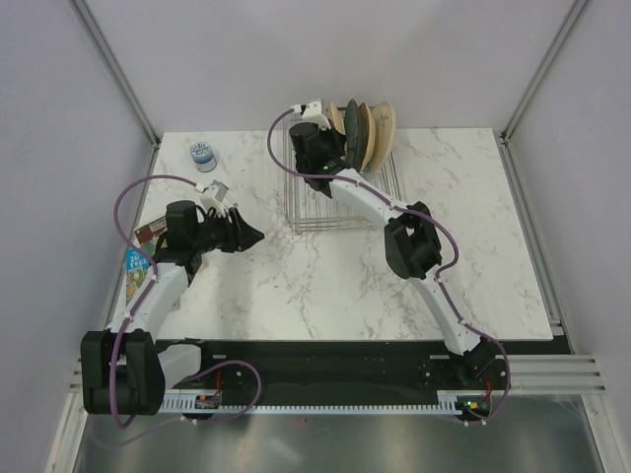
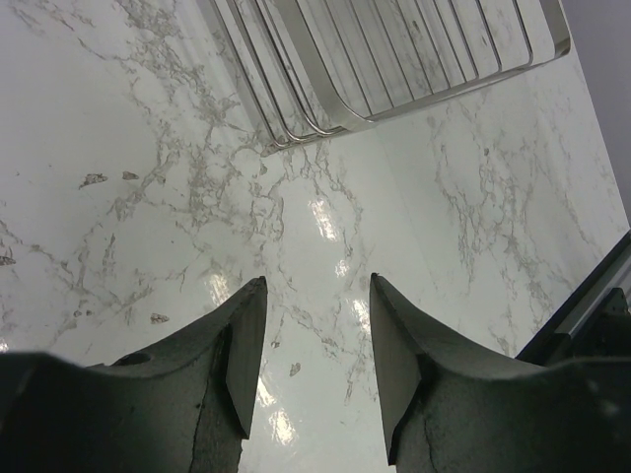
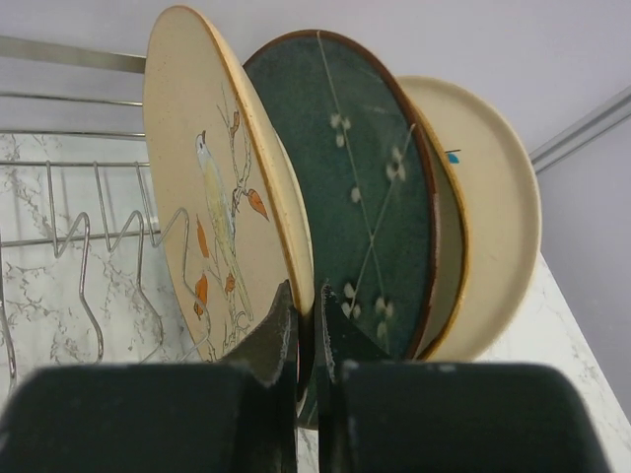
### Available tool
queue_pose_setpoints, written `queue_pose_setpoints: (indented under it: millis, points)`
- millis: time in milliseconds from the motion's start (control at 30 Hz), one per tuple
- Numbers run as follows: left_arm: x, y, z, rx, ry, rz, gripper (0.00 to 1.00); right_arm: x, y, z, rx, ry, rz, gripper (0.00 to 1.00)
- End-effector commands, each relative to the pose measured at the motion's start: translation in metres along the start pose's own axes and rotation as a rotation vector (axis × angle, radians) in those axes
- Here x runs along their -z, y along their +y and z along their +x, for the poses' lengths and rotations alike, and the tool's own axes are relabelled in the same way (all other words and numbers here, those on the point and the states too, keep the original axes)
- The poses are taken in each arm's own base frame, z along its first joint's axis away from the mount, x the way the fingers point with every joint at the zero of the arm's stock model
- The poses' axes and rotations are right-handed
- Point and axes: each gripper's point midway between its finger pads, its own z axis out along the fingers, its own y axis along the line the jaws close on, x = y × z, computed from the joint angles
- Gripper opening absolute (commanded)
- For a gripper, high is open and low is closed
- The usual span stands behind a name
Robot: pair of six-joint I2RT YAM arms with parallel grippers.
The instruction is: Load the plates into the dish rack
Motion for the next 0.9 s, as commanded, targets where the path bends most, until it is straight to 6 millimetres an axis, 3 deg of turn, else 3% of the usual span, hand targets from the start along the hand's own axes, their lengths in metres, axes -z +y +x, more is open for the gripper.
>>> queue_pose_setpoints:
  millis: [0, 133, 267, 467, 700, 800, 867]
  points:
    - [0.000, 0.003, -0.009, -0.063, -0.038, -0.005, 0.53, -0.009, -0.029, -0.031, -0.143, -0.052, 0.085, 0.09]
    - [0.001, 0.002, -0.010, -0.065, -0.040, -0.004, 0.53, -0.011, -0.029, -0.029, -0.131, -0.052, 0.086, 0.29]
    - [0.001, 0.001, -0.010, -0.065, -0.042, -0.002, 0.53, -0.006, -0.040, -0.043, -0.143, -0.073, 0.095, 0.53]
    - [0.004, -0.004, -0.021, -0.088, -0.082, 0.007, 0.53, 0.004, -0.066, -0.070, -0.156, -0.117, 0.109, 0.59]
    - [0.011, -0.012, -0.032, -0.115, -0.125, 0.016, 0.54, 0.030, -0.103, -0.105, -0.178, -0.171, 0.125, 0.60]
    - [0.014, -0.015, -0.038, -0.122, -0.143, 0.014, 0.54, 0.044, -0.115, -0.124, -0.167, -0.209, 0.100, 0.77]
    - [0.017, -0.016, -0.046, -0.131, -0.161, 0.000, 0.57, 0.051, -0.128, -0.138, -0.149, -0.232, 0.083, 0.98]
